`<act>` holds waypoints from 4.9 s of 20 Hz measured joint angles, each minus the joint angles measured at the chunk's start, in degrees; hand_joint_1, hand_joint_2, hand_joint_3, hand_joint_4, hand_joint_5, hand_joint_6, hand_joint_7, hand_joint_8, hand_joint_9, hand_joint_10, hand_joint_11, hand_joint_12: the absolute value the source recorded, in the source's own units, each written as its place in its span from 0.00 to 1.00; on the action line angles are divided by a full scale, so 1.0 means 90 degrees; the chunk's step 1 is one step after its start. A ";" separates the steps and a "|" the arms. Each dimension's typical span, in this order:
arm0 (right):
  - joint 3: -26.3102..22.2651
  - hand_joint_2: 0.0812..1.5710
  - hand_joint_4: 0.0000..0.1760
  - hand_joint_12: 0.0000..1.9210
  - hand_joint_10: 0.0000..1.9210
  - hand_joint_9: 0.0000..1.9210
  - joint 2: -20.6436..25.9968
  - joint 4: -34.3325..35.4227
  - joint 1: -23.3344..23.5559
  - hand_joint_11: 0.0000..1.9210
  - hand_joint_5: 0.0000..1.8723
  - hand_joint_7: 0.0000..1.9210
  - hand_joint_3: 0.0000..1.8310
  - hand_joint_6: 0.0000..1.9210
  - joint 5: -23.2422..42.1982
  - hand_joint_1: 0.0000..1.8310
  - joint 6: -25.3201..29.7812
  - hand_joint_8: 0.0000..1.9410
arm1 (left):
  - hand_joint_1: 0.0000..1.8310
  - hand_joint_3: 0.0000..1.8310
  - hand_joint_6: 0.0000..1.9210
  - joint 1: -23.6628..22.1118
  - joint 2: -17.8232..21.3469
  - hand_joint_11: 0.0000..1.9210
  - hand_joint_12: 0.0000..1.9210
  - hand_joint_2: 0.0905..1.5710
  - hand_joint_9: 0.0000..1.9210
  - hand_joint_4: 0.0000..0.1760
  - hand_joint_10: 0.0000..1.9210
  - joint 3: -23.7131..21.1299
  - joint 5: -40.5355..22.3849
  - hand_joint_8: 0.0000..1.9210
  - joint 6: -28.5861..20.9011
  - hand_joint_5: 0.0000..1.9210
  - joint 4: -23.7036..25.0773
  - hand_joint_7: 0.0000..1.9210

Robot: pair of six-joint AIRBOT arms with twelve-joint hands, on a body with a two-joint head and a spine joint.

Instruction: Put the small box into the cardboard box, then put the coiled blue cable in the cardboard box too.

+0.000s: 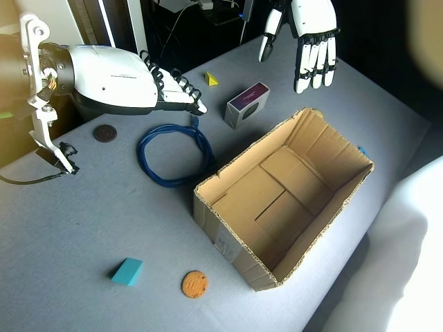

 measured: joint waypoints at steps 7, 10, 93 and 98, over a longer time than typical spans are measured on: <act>0.0002 0.65 0.00 0.09 0.00 0.05 0.0000 -0.0010 -0.0002 0.01 0.08 0.06 0.00 0.00 -0.0075 0.00 -0.0243 0.00 | 0.00 0.00 0.00 0.0000 0.0000 0.00 0.00 0.75 0.03 0.00 0.00 0.0002 0.0036 0.00 0.0068 0.06 0.0007 0.05; 0.0002 0.65 0.00 0.10 0.00 0.05 -0.0056 0.0153 -0.0087 0.02 0.08 0.06 0.00 0.00 -0.0279 0.00 -0.0668 0.00 | 0.04 0.00 0.00 0.0000 0.0000 0.01 0.01 0.72 0.03 0.00 0.00 0.0029 0.0036 0.00 0.0211 0.05 0.0029 0.04; 0.0389 0.60 0.00 0.34 0.01 0.12 -0.0532 0.0287 -0.0427 0.01 0.17 0.14 0.00 0.01 -0.0452 0.37 -0.1409 0.01 | 0.41 0.00 0.00 0.0257 -0.0959 0.00 0.48 0.63 0.25 0.00 0.01 0.0342 0.0403 0.00 0.1173 0.24 -0.1552 0.28; 0.0389 0.60 0.00 0.33 0.00 0.11 -0.0532 0.0289 -0.0427 0.00 0.15 0.12 0.00 0.00 -0.0469 0.35 -0.1428 0.00 | 0.42 0.00 0.01 0.0257 -0.0962 0.00 0.47 0.63 0.25 0.00 0.00 0.0221 0.0410 0.00 0.1047 0.24 -0.1520 0.28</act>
